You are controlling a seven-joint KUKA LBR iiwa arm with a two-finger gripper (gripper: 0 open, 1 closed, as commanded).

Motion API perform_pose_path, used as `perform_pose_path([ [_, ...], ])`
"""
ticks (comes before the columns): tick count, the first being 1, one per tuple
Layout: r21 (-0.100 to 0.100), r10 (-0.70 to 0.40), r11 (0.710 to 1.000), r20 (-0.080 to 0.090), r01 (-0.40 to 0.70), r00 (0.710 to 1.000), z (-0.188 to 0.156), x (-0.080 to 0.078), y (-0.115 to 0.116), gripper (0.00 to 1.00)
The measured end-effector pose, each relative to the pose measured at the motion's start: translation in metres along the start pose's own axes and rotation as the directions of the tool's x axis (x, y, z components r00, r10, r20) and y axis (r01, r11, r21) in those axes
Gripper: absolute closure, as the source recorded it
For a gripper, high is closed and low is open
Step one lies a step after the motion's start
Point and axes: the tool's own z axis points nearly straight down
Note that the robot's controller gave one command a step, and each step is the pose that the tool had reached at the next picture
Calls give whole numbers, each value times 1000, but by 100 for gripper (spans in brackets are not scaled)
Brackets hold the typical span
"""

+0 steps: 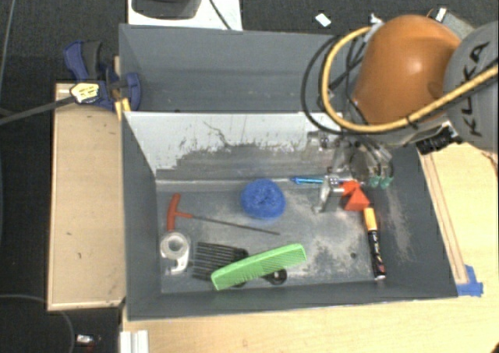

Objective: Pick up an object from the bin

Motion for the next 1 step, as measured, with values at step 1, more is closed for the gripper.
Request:
perform_pose_path([
  [1,-1,3,1000,5,-3,1000,88,-3,39,0],
])
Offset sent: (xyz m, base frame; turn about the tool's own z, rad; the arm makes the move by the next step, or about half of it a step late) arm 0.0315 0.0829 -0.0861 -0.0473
